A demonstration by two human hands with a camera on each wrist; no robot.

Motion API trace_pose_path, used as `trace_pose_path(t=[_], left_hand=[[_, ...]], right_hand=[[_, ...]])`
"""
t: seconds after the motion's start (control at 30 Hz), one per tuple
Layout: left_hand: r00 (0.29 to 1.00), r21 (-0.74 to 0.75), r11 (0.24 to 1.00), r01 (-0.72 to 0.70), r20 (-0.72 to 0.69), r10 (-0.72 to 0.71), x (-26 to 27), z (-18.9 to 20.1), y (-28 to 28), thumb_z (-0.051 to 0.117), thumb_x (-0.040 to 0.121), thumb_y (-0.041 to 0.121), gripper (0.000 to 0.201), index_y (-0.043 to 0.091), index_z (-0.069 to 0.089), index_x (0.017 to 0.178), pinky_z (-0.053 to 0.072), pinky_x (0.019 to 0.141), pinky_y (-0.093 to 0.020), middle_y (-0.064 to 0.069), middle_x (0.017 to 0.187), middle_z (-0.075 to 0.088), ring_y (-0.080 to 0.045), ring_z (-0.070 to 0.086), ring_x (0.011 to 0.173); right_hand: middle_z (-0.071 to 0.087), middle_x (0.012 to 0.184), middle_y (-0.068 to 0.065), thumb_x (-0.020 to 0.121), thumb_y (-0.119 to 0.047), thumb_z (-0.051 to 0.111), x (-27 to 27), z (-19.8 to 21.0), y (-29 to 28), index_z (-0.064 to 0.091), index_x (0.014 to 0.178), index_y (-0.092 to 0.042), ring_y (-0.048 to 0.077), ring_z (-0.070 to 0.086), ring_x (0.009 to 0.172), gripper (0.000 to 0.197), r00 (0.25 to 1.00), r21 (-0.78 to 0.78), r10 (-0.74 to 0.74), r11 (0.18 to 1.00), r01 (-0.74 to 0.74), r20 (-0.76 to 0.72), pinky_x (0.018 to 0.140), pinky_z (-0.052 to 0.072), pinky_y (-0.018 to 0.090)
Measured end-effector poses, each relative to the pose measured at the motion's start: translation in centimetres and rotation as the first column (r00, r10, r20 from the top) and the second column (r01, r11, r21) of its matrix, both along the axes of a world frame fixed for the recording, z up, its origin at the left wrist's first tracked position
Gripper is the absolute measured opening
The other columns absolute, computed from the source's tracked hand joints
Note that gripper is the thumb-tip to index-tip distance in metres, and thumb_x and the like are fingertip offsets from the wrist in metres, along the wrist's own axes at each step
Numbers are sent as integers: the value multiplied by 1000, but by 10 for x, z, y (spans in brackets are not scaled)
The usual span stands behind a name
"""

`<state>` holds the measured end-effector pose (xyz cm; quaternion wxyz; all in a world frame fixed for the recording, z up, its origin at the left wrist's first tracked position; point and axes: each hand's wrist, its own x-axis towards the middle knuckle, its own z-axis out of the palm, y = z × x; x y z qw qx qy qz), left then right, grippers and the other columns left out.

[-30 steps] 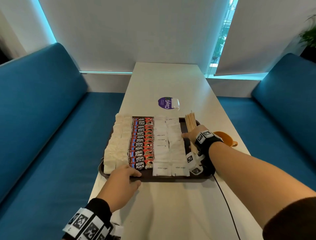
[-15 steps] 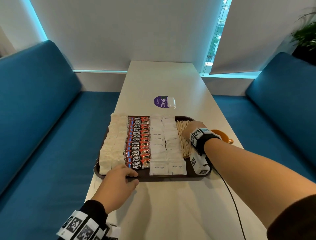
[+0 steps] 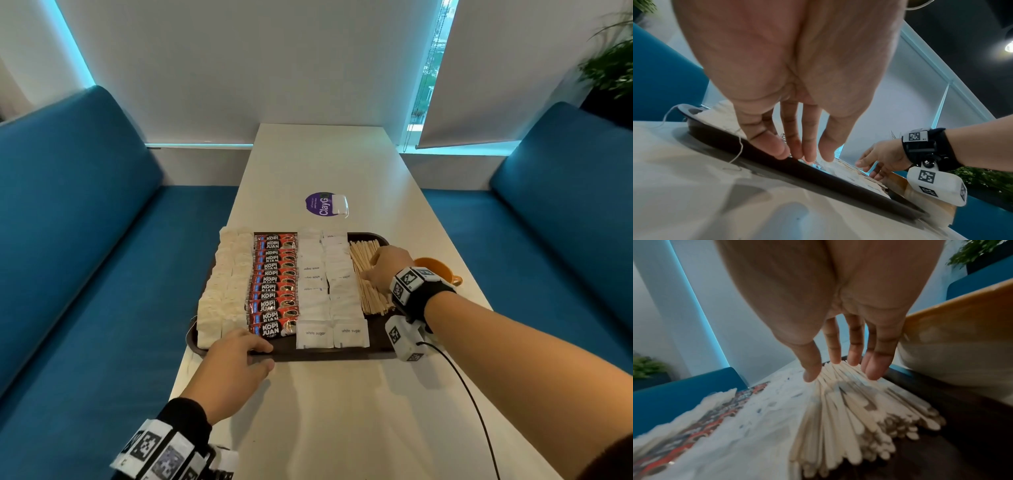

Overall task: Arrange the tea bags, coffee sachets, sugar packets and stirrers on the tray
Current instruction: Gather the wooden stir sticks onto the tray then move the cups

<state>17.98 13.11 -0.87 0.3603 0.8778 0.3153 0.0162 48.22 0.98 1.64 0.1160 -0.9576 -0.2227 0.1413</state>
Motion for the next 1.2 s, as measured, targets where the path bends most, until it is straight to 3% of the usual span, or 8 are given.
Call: trace_pose_path(t=[0.1, 0.3, 0.43, 0.67, 0.8, 0.9, 1.03, 1.2], left_hand=[[1000, 6, 1000, -2, -4, 2, 0, -2, -1, 72, 91, 33, 25, 32, 70, 116, 43, 86, -17, 19, 112, 55, -1, 56, 100], [1000, -6, 1000, -8, -4, 8, 1, -6, 1, 71, 92, 33, 31, 31, 69, 122, 47, 90, -20, 20, 112, 55, -3, 59, 102], [1000, -22, 1000, -17, -8, 17, 1, -8, 1, 70, 92, 32, 34, 31, 67, 126, 47, 92, -21, 20, 115, 53, -3, 58, 104], [1000, -2, 1000, -7, 0, 7, -2, -2, 1, 69, 93, 37, 33, 32, 66, 125, 41, 79, -12, 19, 115, 54, 3, 55, 98], [995, 54, 997, -60, 87, 55, -10, 11, 2, 72, 91, 29, 13, 36, 72, 102, 39, 66, -10, 16, 103, 64, 0, 59, 87], [947, 78, 964, -253, 225, 231, -25, 21, 18, 75, 86, 20, 13, 31, 69, 83, 41, 63, -21, 8, 86, 66, -8, 60, 75], [891, 49, 896, -440, 144, 430, -49, 14, 54, 74, 87, 24, 34, 27, 61, 118, 45, 75, -33, 1, 106, 62, -9, 58, 85], [926, -22, 927, -375, -63, 373, -56, -6, 68, 82, 79, 39, 91, 26, 33, 154, 49, 87, -37, 4, 133, 61, -15, 66, 96]], right_hand=[[71, 96, 6, 91, -17, 67, -11, 12, -9, 70, 96, -12, 19, 70, 83, 8, 998, -31, 61, 998, -62, -28, 75, 61, 30], [69, 93, 4, 98, -26, 60, -50, 0, -39, 68, 100, -9, 21, 67, 88, 19, 940, -324, 302, 883, -339, -161, 81, 58, 28], [71, 103, 5, 100, -27, 56, -49, -11, -35, 71, 113, -10, 23, 68, 93, 26, 937, -231, 327, 909, -348, -122, 89, 58, 33], [68, 88, 0, 91, -24, 61, -44, 4, -35, 70, 93, -18, 16, 66, 82, 11, 953, -131, 299, 944, -302, -37, 77, 60, 29], [69, 98, -4, 94, -26, 66, -45, 11, -37, 74, 103, -21, 14, 65, 93, 13, 942, -31, 322, 945, -326, -95, 84, 57, 26], [69, 97, -6, 96, -30, 65, -52, 14, -49, 73, 102, -23, 11, 63, 91, 12, 945, 14, 320, 947, -320, -61, 81, 52, 22], [66, 95, -8, 91, -29, 72, -70, 16, -94, 67, 97, -27, 5, 62, 84, 8, 970, 82, 222, 973, -214, -98, 77, 55, 20], [67, 120, -3, 86, -39, 78, -98, -14, -140, 58, 131, -23, 13, 67, 101, 52, 991, 70, -30, 997, 40, -134, 90, 57, 29]])
